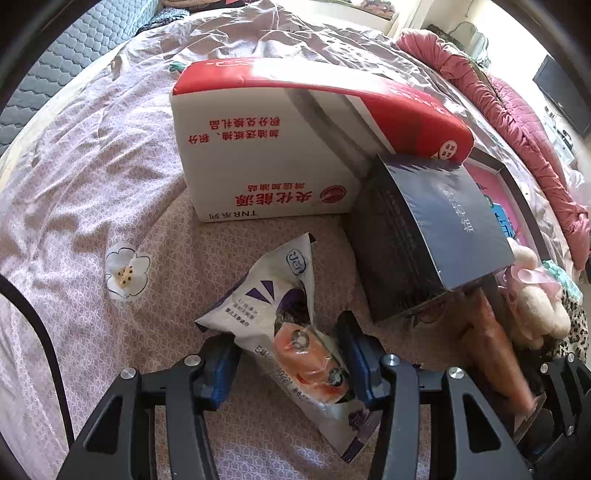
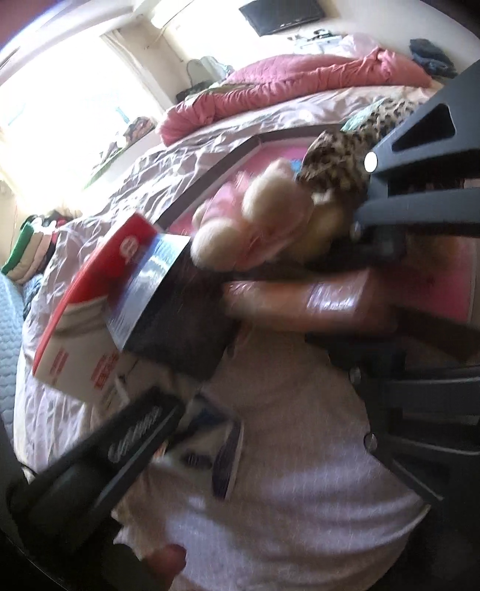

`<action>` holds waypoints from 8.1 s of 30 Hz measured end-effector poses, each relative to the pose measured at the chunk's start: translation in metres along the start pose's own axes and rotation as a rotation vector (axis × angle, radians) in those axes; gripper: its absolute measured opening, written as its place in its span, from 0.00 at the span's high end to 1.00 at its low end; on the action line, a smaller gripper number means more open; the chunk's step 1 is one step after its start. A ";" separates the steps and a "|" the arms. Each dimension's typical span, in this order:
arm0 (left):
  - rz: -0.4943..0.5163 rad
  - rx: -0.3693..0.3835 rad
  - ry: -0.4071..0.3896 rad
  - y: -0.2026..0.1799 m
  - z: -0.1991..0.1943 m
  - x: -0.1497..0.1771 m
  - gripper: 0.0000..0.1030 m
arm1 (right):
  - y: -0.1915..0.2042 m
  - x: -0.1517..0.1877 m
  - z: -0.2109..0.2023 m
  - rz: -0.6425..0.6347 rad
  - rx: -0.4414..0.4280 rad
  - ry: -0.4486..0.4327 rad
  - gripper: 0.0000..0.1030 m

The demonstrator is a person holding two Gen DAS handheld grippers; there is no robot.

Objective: Organize soft objects

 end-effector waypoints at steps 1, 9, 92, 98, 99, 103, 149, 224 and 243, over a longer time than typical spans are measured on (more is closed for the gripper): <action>0.002 0.001 0.000 0.000 0.000 0.000 0.50 | -0.002 0.000 -0.001 0.009 0.000 -0.011 0.74; -0.004 0.025 -0.009 0.008 -0.011 0.006 0.50 | -0.015 -0.008 -0.007 0.071 -0.045 -0.063 0.78; 0.423 0.060 -0.194 -0.204 -0.130 0.032 0.69 | -0.186 0.022 -0.131 0.702 -0.268 -0.203 0.84; 0.444 0.064 -0.192 -0.221 -0.125 0.029 0.69 | -0.206 0.037 -0.126 0.750 -0.249 -0.195 0.84; 0.447 0.064 -0.191 -0.222 -0.124 0.028 0.69 | -0.209 0.040 -0.125 0.757 -0.246 -0.193 0.84; 0.455 0.062 -0.181 -0.228 -0.115 0.026 0.69 | -0.217 0.050 -0.118 0.785 -0.244 -0.181 0.84; 0.373 0.127 -0.092 -0.214 -0.001 -0.013 0.37 | -0.208 0.087 -0.035 0.941 -0.311 -0.040 0.40; 0.170 -0.101 -0.197 -0.160 -0.171 0.125 0.17 | -0.158 0.109 -0.187 0.728 -0.222 -0.008 0.21; 0.162 -0.119 -0.181 -0.156 -0.166 0.127 0.17 | -0.152 0.109 -0.183 0.717 -0.228 -0.004 0.21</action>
Point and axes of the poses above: each gripper's, at about its wrist camera, not at the fingertips, and z roughly the way its jaws point, y to its left, x to its underside, the point moved 8 cm from there along z, roughly the way its jaws point, and after that the axes turned 15 degrees about x, right-handed, at the moved point
